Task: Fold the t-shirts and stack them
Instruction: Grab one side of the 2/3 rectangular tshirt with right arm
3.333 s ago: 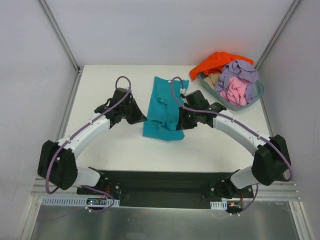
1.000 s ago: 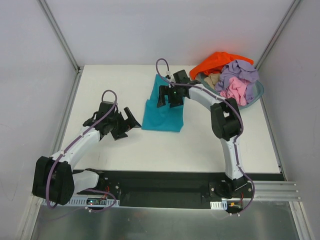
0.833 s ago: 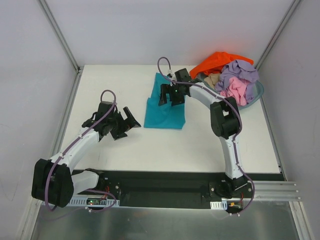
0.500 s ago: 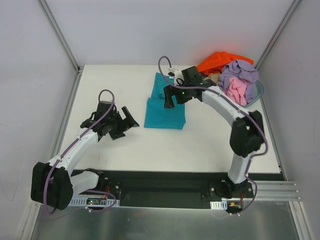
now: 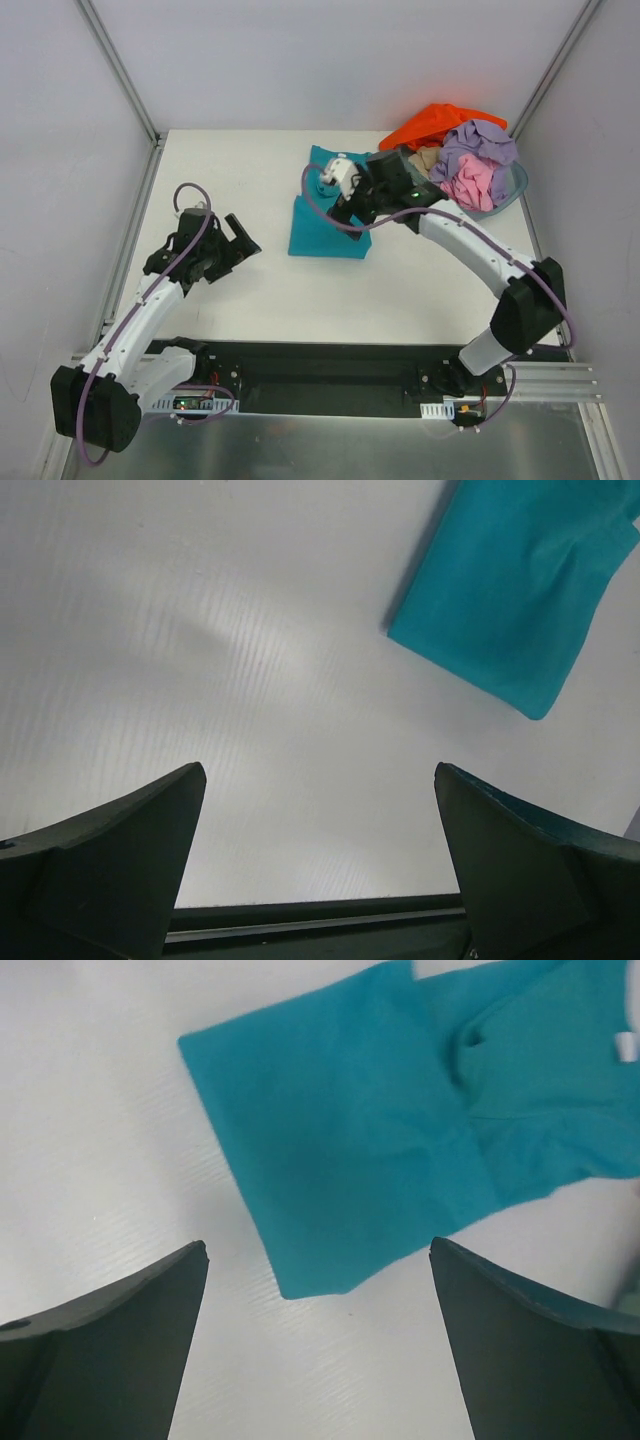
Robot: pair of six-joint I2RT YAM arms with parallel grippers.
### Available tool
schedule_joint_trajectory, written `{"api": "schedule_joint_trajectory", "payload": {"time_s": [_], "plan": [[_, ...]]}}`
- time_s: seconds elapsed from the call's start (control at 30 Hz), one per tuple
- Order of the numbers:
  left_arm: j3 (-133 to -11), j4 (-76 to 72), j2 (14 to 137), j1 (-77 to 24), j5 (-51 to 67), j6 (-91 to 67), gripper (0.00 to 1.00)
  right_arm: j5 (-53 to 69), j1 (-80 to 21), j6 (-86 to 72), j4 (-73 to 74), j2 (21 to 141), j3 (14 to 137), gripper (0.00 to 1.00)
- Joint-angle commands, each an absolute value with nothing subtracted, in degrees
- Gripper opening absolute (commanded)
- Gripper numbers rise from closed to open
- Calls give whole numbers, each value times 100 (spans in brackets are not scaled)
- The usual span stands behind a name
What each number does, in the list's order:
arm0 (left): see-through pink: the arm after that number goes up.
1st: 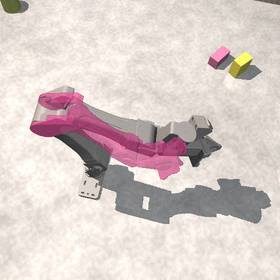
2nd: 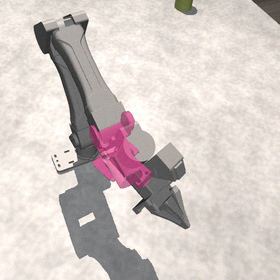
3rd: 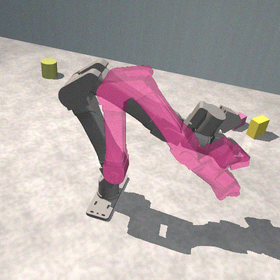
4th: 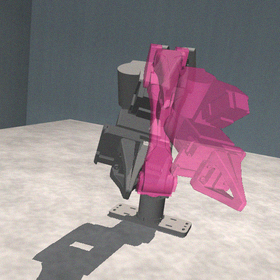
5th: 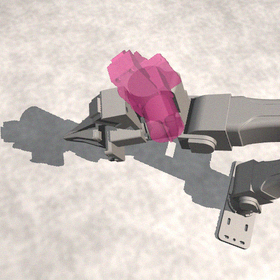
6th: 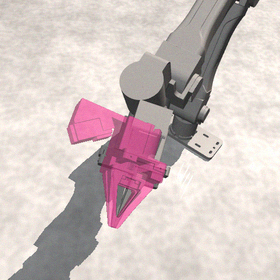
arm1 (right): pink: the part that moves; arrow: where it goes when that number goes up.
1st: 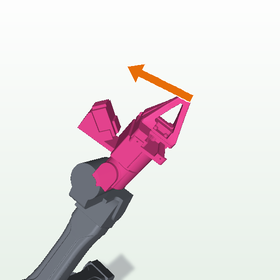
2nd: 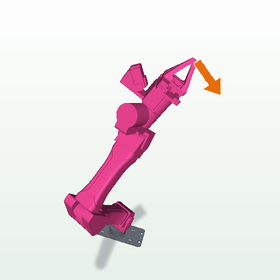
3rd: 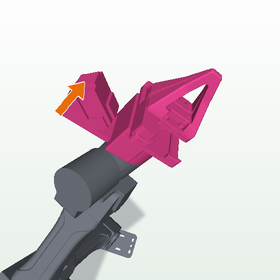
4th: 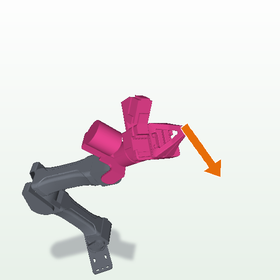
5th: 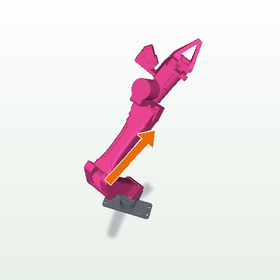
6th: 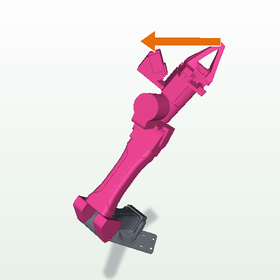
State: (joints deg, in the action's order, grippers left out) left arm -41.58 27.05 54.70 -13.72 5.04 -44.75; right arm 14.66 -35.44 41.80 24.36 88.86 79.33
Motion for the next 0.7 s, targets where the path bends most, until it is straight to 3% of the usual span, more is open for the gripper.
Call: {"api": "schedule_joint_trajectory", "payload": {"time_s": [0.0, 0.23, 0.37, 0.67], "plan": [[-4280, 3269, 5159, -1231, -148, -4350, 99, 766, -4410, 5387, 2846, 9429, 8137, 97], [-4263, 3770, 4799, -1116, -659, -4412, 99, 738, -4650, 5388, 2927, 10405, 8560, 99], [-4210, 3858, 4737, -1090, -852, -4386, 99, 686, -4667, 5151, 3426, 11073, 9105, 85], [-4245, 3876, 4913, -1055, -940, -4386, 99, 248, -4720, 5010, 3367, 11636, 9079, 76]]}}
